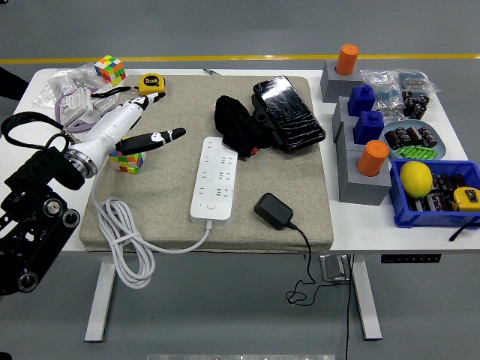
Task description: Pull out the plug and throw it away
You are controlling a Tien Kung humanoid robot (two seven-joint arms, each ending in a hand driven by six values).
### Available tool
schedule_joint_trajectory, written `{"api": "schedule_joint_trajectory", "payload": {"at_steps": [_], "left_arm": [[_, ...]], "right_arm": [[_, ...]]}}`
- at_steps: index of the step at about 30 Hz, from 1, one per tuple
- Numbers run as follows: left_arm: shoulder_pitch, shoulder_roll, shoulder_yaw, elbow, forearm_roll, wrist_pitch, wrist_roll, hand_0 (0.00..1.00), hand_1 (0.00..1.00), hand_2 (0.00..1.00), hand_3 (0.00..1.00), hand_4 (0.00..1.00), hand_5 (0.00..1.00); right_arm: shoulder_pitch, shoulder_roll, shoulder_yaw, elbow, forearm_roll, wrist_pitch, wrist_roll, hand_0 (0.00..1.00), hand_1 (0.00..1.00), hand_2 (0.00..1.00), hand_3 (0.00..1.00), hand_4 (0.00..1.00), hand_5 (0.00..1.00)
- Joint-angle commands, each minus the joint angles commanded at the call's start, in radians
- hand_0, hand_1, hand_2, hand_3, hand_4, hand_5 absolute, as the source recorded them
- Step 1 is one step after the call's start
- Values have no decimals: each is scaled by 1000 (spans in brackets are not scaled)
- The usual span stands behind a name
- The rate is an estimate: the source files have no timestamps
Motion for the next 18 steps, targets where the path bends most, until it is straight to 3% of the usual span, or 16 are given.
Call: {"api": "schedule_joint_trajectory", "payload": {"at_steps": [18], "left_arm": [[13,-6,-7,-1,6,-2,4,998,998,998,998,998,942]], "right_arm": [[-5,0,-5,1,2,1,-3,574,661,674,593,998,469]]}}
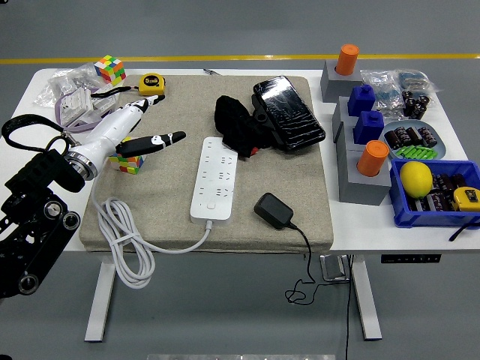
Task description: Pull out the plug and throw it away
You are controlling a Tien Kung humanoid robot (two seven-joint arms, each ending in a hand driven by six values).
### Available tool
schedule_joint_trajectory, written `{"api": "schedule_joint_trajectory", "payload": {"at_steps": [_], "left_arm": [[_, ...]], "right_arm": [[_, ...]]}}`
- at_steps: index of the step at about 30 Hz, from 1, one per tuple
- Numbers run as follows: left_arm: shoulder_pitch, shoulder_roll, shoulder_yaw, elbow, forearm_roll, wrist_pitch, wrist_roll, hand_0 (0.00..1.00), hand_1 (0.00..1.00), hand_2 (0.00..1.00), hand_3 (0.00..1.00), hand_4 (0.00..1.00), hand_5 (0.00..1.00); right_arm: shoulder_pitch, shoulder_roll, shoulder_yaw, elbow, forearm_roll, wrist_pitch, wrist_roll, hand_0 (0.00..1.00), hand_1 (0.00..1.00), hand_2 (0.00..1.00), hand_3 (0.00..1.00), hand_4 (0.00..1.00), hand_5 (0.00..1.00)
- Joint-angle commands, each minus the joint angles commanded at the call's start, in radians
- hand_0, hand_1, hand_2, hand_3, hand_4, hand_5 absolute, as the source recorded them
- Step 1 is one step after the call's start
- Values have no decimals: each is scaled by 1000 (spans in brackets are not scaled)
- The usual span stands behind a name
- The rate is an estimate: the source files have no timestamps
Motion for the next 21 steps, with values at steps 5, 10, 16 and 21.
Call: {"api": "schedule_joint_trajectory", "payload": {"at_steps": [5,10,16,21], "left_arm": [[0,-1,-1,0,0,0,1,998,998,998,998,998,940],[3,-3,-2,1,1,-1,2,998,998,998,998,998,936],[3,-4,-4,1,2,-1,2,998,998,998,998,998,935],[3,-4,-6,1,2,-2,3,998,998,998,998,998,932]], "right_arm": [[-2,3,4,0,-1,0,0,575,662,673,592,998,471],[-3,4,6,0,-2,0,0,576,661,674,592,998,471],[-4,3,6,0,-2,0,1,574,662,673,592,998,471],[-5,3,5,0,-2,-1,1,574,662,673,592,998,471]]}}
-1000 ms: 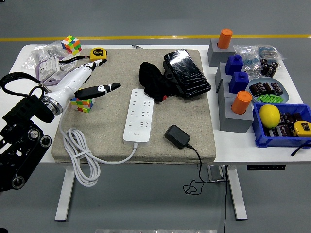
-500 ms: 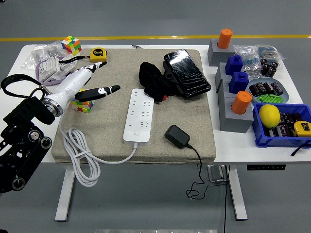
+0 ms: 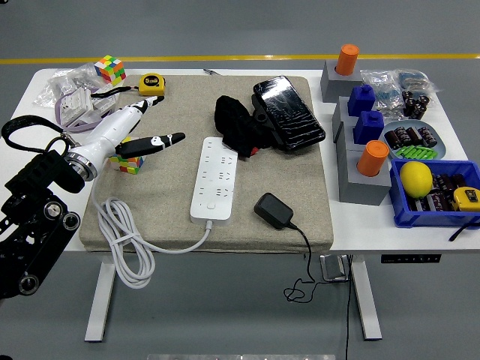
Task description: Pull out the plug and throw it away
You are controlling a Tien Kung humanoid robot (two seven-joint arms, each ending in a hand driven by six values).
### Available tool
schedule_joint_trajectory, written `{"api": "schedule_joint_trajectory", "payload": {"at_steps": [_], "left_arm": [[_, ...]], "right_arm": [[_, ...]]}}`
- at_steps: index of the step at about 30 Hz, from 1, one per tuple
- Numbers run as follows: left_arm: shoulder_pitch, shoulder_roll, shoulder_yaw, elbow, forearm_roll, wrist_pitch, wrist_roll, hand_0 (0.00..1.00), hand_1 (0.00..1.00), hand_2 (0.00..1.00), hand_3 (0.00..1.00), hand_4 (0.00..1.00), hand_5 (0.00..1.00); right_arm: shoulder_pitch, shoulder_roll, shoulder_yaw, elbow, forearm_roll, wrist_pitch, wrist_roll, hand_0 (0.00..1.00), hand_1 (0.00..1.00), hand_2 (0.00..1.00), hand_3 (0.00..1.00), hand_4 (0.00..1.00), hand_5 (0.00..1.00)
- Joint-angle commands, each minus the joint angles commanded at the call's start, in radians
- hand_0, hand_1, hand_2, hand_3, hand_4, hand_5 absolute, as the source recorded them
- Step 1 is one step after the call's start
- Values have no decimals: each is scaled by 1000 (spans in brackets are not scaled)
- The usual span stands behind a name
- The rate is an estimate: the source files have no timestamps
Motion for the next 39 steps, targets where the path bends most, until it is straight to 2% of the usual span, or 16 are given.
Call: {"api": "schedule_joint_trajectory", "payload": {"at_steps": [39], "left_arm": [[-6,1,-1,0,-2,1,-6,998,998,998,998,998,931]], "right_arm": [[1,1,4,0,0,0,1,574,661,673,592,998,471]]}}
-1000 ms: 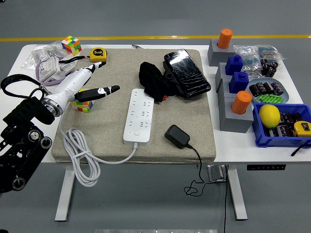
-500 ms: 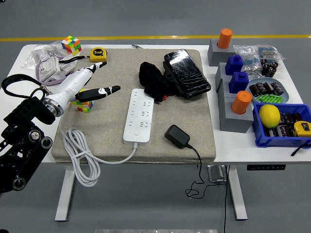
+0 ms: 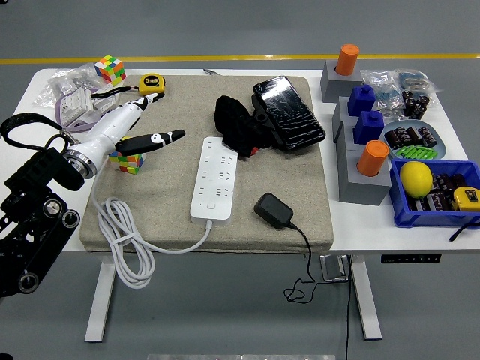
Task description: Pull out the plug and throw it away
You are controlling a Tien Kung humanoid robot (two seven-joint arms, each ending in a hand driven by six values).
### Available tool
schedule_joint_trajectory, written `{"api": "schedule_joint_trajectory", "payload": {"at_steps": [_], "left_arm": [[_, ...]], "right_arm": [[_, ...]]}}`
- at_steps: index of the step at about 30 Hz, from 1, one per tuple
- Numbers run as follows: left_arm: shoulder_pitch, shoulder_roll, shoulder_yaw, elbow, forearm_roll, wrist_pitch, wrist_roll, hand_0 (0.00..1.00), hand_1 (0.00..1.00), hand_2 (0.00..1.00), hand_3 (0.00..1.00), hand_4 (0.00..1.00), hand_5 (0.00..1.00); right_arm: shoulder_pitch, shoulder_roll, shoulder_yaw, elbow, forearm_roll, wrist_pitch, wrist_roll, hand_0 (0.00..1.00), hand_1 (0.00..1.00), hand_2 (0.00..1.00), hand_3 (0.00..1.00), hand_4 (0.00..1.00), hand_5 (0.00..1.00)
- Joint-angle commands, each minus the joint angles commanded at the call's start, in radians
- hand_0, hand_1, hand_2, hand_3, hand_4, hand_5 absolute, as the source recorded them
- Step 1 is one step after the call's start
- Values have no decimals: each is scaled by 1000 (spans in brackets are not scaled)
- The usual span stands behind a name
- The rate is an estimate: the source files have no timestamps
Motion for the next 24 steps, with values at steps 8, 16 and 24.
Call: {"api": "schedule_joint_trajectory", "payload": {"at_steps": [8,16,24], "left_arm": [[0,0,-1,0,1,-1,1,998,998,998,998,998,931],[0,0,-4,0,2,-3,2,998,998,998,998,998,931],[3,1,-2,-1,4,-5,3,998,998,998,998,998,931]], "right_arm": [[-2,-1,-2,0,2,1,0,574,661,673,592,998,471],[-1,0,-1,0,1,1,0,576,662,673,593,998,472],[-1,-1,0,1,2,2,0,575,662,673,593,998,473]]}}
